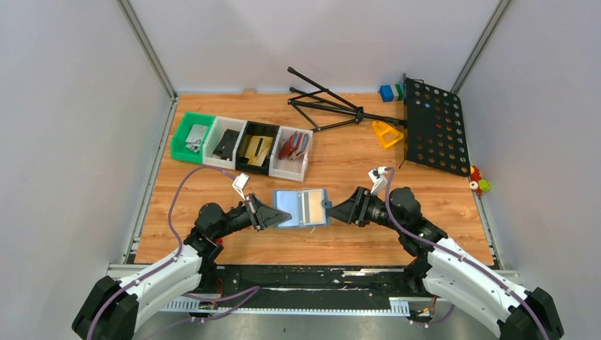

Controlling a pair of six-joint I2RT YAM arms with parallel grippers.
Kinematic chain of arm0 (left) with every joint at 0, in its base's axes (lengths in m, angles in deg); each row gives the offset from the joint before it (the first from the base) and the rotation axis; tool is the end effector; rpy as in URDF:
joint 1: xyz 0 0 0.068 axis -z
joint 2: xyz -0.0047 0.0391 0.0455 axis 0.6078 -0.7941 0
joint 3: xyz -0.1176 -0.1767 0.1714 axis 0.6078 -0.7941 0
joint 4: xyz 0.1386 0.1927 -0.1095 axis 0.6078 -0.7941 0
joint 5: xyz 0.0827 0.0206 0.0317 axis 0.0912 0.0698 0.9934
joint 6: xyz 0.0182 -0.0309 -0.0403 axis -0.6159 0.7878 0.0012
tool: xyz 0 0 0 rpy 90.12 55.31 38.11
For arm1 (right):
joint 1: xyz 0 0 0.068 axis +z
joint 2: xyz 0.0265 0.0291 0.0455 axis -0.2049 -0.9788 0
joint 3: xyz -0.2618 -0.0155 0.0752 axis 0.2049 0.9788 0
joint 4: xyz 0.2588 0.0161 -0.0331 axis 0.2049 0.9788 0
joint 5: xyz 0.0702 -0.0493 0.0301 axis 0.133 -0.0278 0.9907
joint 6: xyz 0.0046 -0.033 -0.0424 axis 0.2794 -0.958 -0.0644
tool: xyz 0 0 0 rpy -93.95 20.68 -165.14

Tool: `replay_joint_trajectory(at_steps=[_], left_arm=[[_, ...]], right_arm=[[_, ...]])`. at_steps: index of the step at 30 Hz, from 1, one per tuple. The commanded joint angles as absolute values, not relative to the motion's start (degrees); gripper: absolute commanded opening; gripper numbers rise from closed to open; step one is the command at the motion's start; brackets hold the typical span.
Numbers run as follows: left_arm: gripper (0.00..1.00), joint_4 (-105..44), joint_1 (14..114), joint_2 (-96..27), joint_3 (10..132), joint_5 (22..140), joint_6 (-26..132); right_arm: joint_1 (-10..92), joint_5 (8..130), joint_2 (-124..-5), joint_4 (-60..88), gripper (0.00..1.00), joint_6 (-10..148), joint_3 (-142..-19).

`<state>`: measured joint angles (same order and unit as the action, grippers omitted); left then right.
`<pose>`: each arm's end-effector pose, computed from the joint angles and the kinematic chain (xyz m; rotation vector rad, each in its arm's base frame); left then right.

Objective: Take the credit cards out of the card holder
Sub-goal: Remove the credit card from the card holder.

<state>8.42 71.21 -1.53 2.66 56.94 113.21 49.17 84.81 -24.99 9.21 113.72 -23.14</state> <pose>0.1199 -0.1033 0.1905 -0.0661 1.8653 -1.8116 0.1284 0.1156 0.2129 -0.0497 2.1443 1.3709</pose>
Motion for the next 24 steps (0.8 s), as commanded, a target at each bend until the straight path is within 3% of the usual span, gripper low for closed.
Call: replay_joint_trajectory(at_steps=[1, 14, 24], left_arm=[[0.00, 11.1, 71.5, -1.2, 2.6, 57.2, 113.0], [0.00, 11.4, 71.5, -1.0, 2.8, 57.0, 113.2], [0.00, 11.3, 71.6, -0.7, 2.9, 56.8, 113.4]], right_arm=[[49.1, 82.5, -22.7, 9.1, 0.60, 114.2, -22.9], [49.2, 84.3, -26.6, 6.5, 0.50, 114.2, -22.9], [49.1, 87.8, -30.0, 4.3, 0.49, 113.1, -24.1]])
